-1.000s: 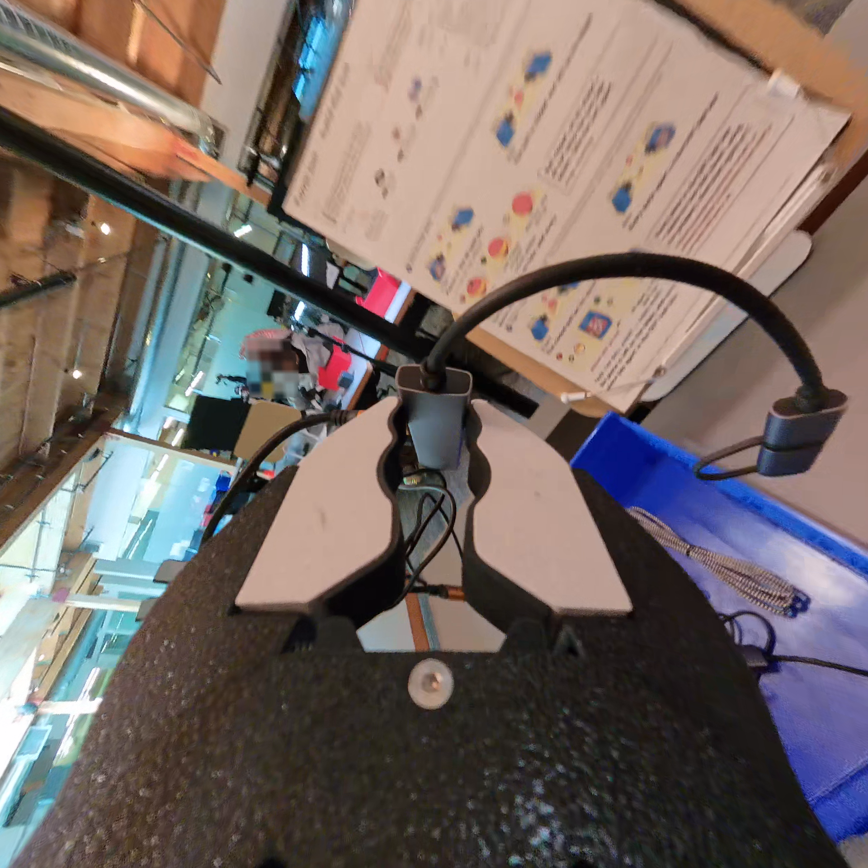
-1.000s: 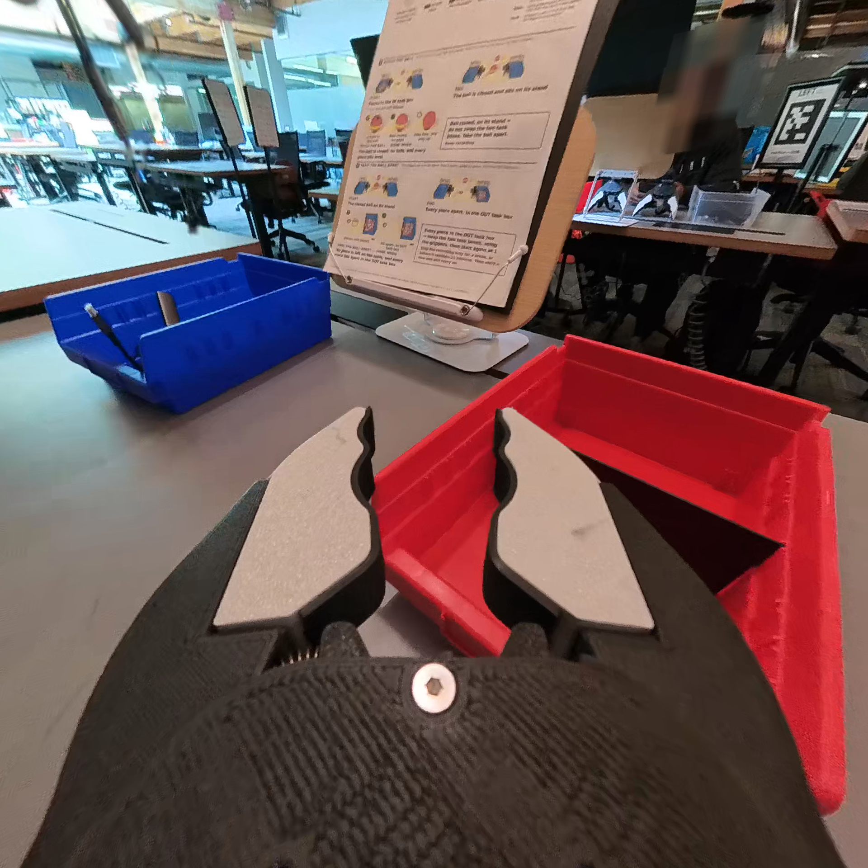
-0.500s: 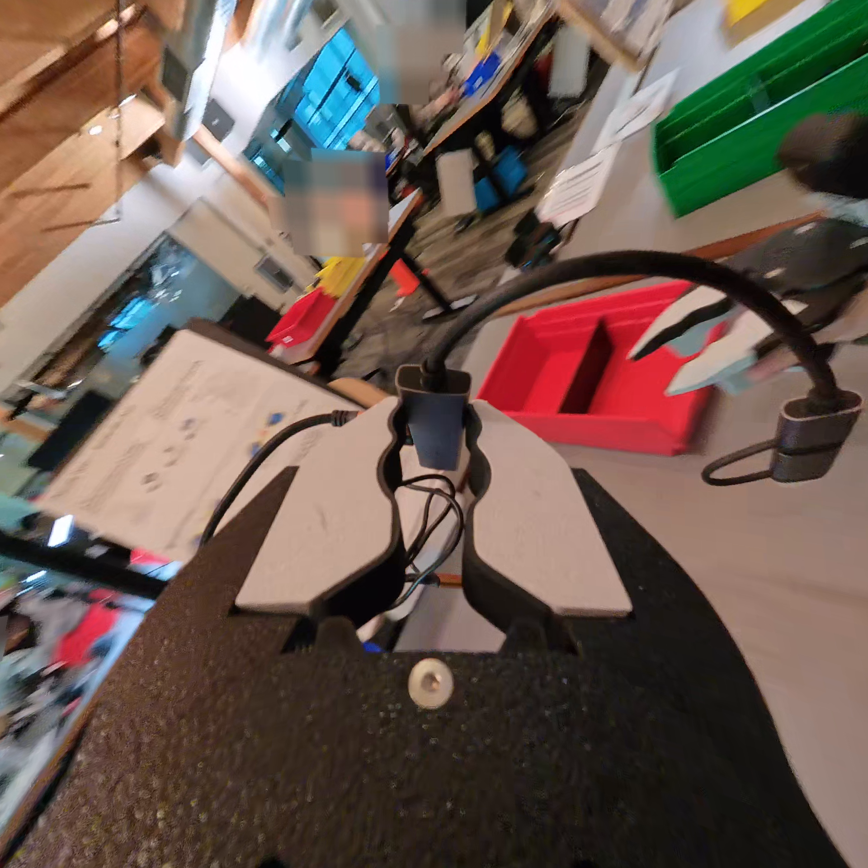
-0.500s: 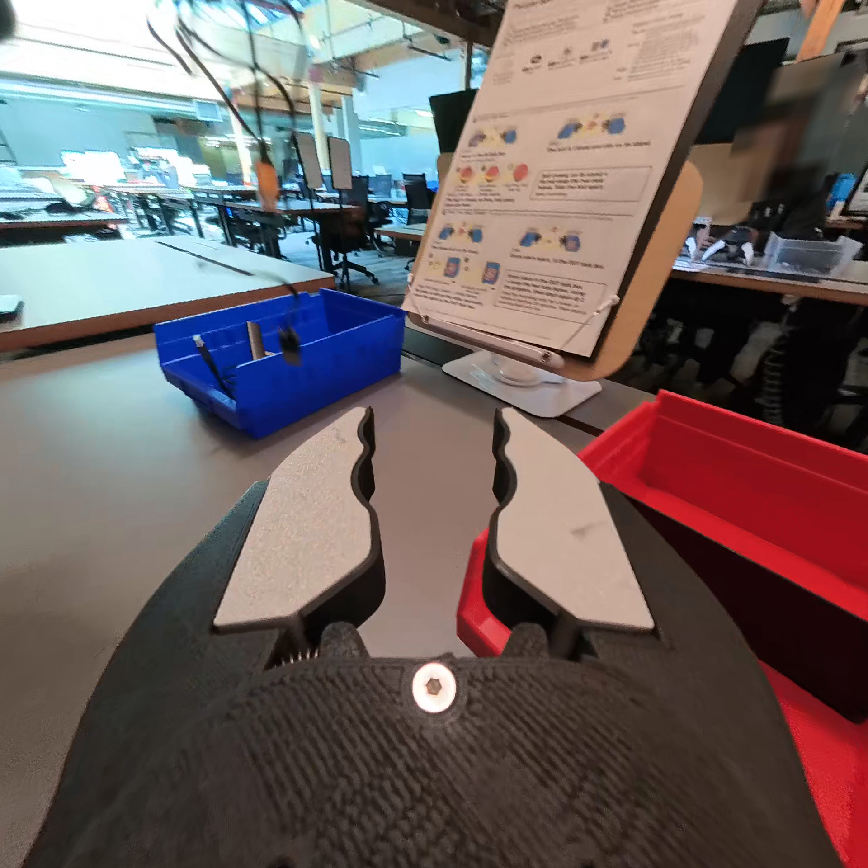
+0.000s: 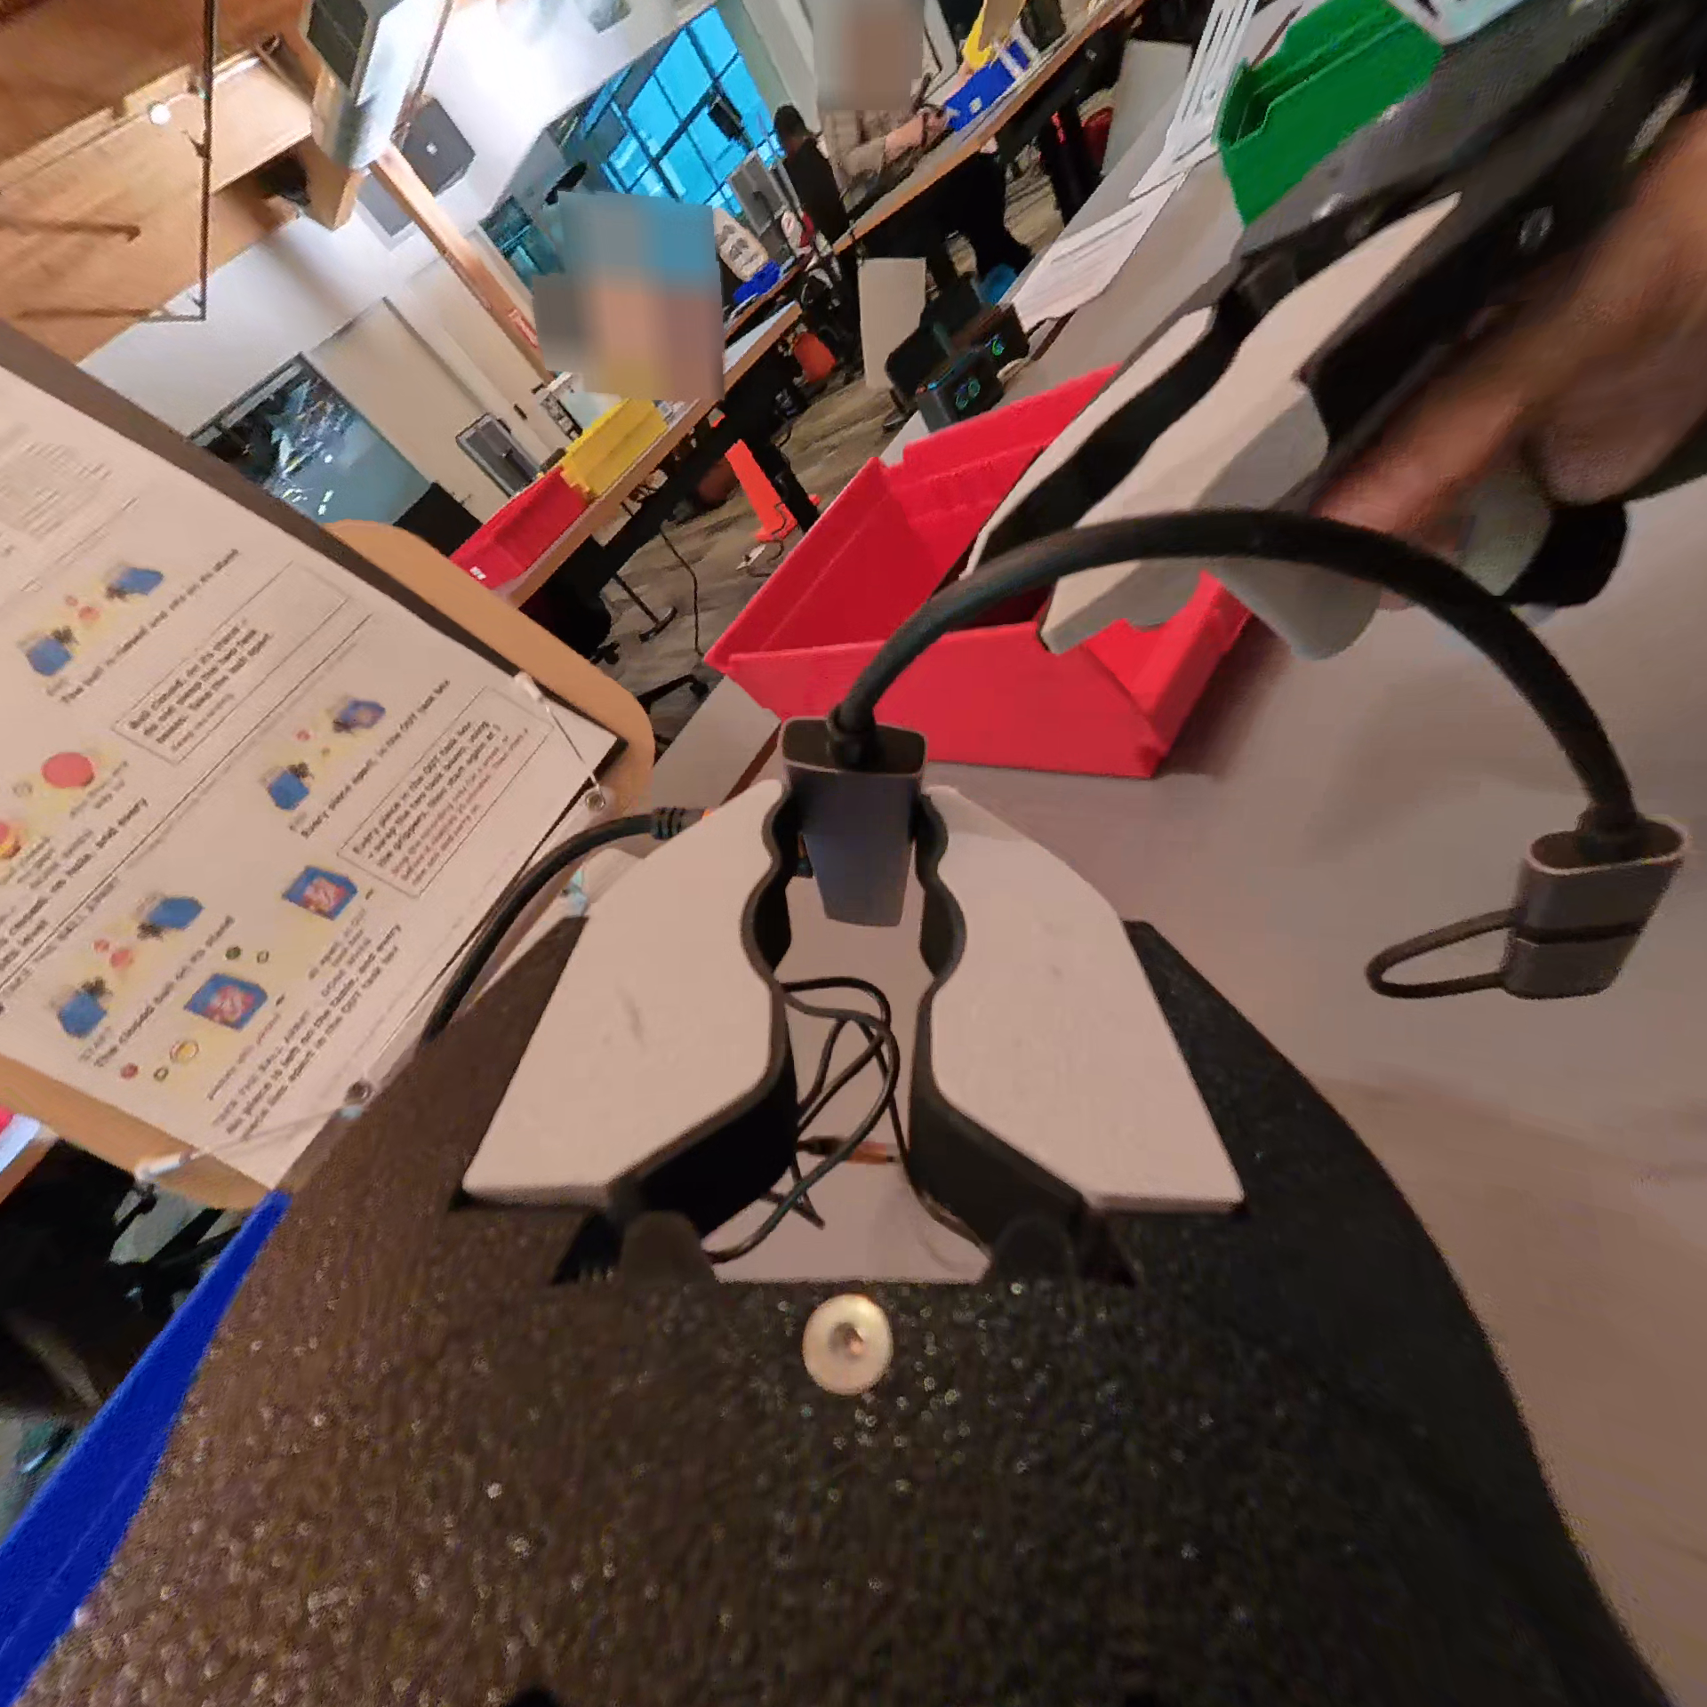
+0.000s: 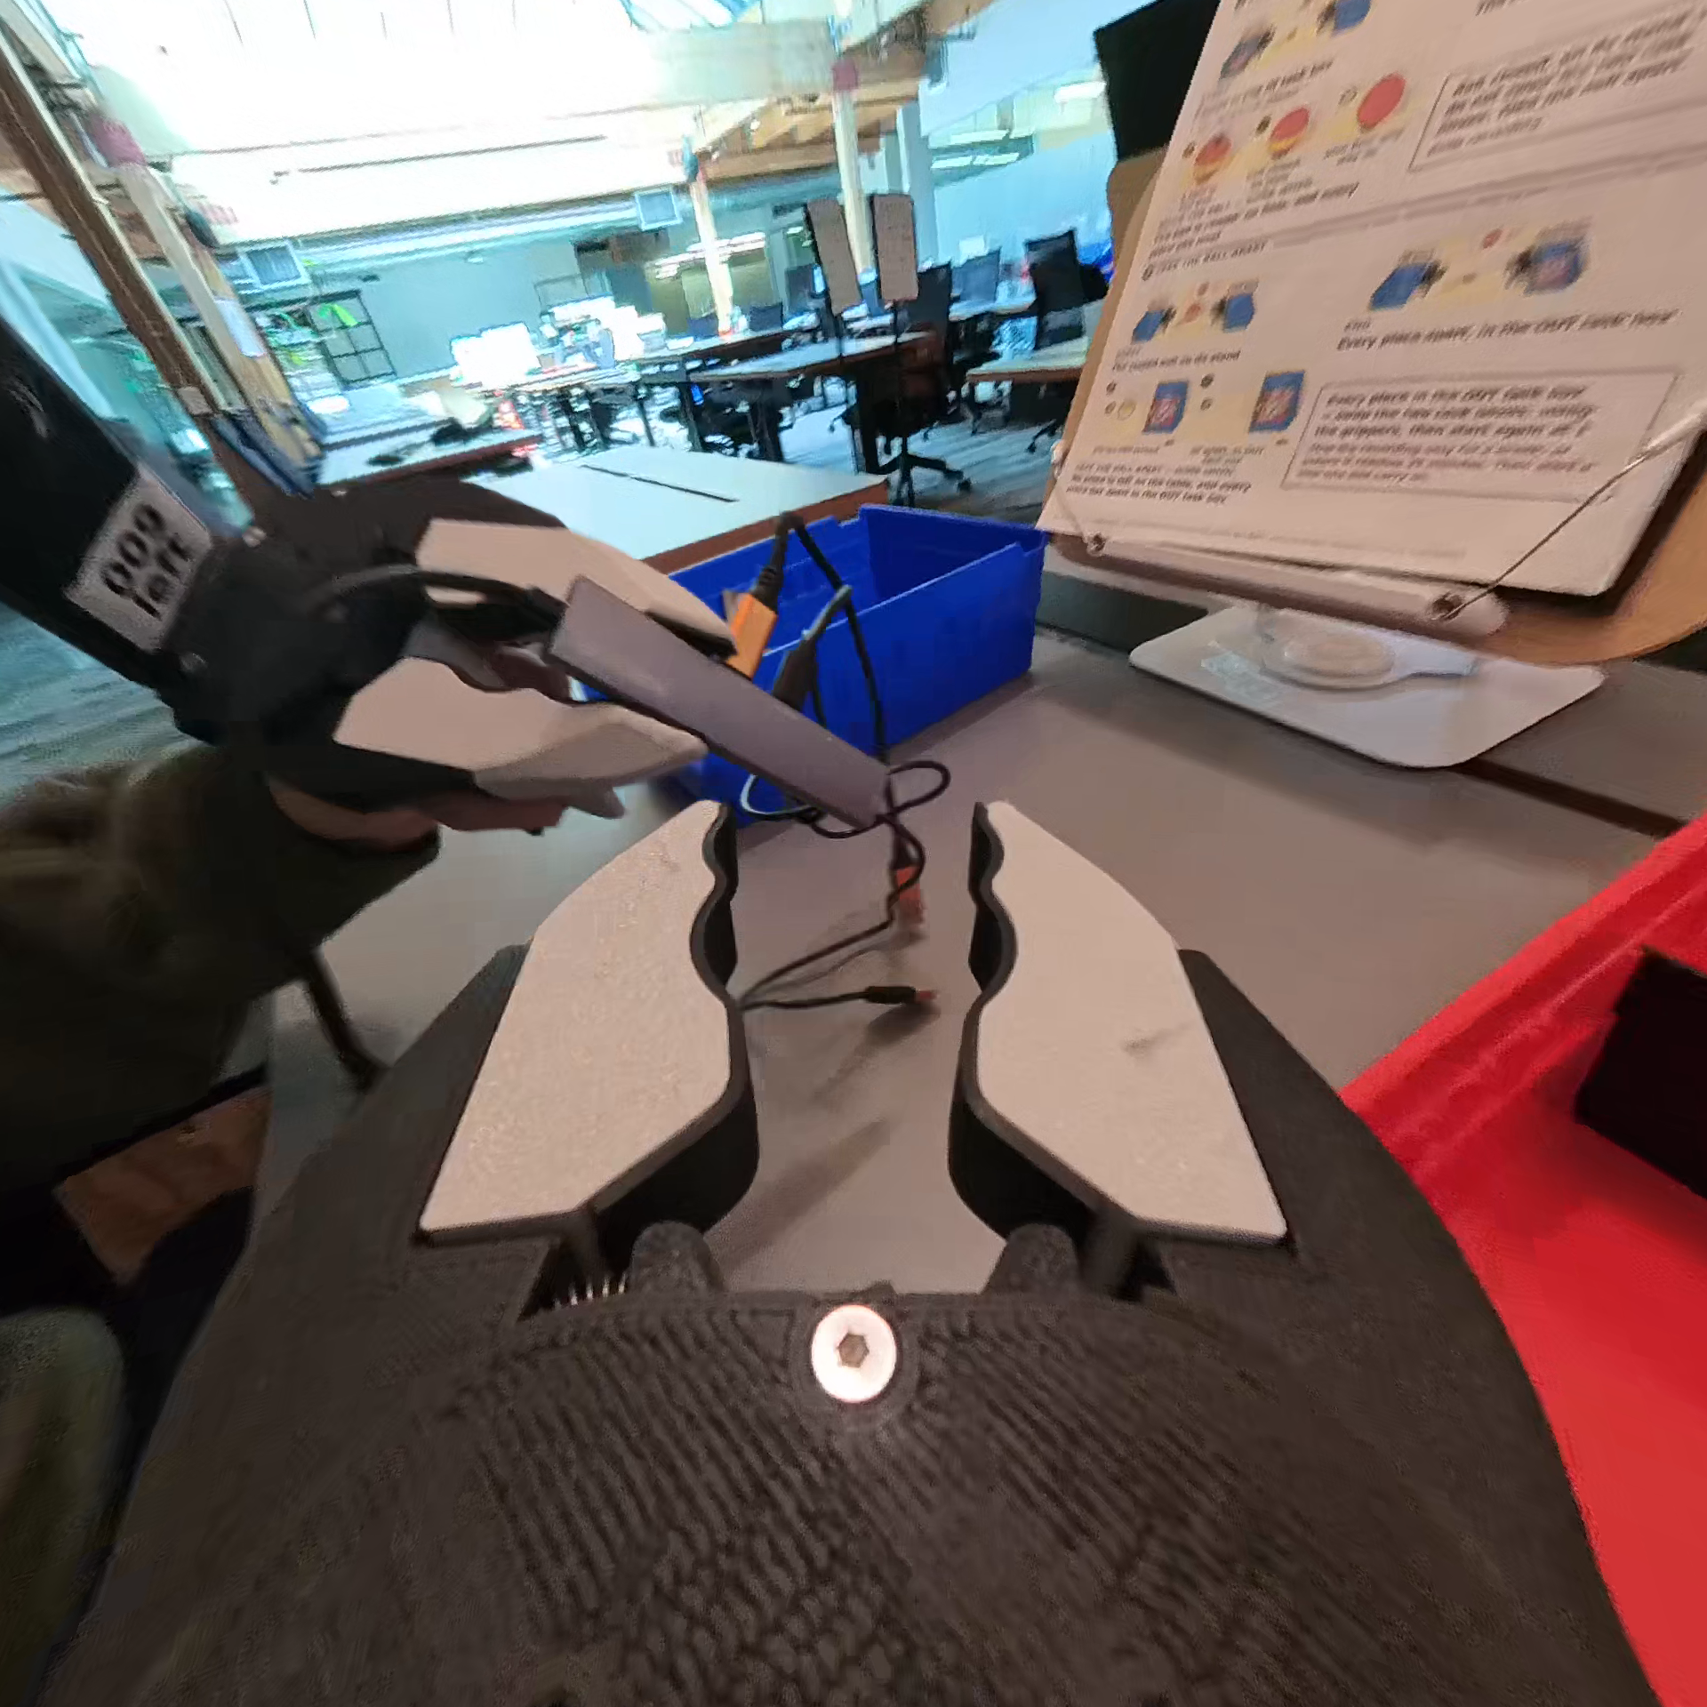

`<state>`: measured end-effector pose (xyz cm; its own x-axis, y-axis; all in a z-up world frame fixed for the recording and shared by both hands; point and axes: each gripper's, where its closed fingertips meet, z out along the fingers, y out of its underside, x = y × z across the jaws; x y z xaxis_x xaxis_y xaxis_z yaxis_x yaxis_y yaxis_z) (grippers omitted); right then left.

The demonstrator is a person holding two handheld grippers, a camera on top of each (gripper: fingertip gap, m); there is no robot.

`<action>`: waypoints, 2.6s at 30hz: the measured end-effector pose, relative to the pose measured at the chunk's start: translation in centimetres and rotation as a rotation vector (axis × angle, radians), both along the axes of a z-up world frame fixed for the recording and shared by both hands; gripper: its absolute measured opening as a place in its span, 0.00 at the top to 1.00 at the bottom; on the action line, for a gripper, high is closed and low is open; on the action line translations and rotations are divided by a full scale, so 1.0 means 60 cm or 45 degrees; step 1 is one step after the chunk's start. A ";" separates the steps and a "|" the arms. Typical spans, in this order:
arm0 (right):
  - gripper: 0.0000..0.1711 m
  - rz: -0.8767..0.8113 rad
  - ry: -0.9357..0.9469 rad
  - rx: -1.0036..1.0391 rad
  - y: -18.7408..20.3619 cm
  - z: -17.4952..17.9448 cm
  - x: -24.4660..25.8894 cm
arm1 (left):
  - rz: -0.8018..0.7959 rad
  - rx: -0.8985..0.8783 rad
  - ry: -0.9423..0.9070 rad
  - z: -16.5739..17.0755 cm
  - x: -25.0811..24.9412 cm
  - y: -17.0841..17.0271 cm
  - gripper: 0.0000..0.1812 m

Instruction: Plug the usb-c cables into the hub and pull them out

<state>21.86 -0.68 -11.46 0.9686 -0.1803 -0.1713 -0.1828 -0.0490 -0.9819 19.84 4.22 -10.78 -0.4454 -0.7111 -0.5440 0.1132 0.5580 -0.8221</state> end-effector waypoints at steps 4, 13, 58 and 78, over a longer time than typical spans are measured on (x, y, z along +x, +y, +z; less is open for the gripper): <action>0.70 0.123 0.246 -0.019 0.026 -0.029 -0.023 | 0.091 0.103 -0.129 -0.024 -0.007 0.011 0.87; 0.67 0.317 0.543 0.026 0.076 -0.064 -0.065 | 0.087 0.186 -0.201 -0.081 -0.026 0.003 0.87; 0.95 -0.318 -0.957 -0.277 0.097 -0.070 -0.036 | -0.012 -1.174 0.711 -0.044 -0.076 0.034 0.78; 0.95 -0.005 -1.971 -0.295 0.137 -0.087 -0.172 | -0.281 -1.911 1.296 -0.120 -0.061 0.025 0.91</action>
<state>11.54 7.53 -16.70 0.1692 -0.0636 0.9835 0.9584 -0.2220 -0.1792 16.15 5.71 -17.97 -0.2998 -0.1754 0.9377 -0.7333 -0.5864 -0.3441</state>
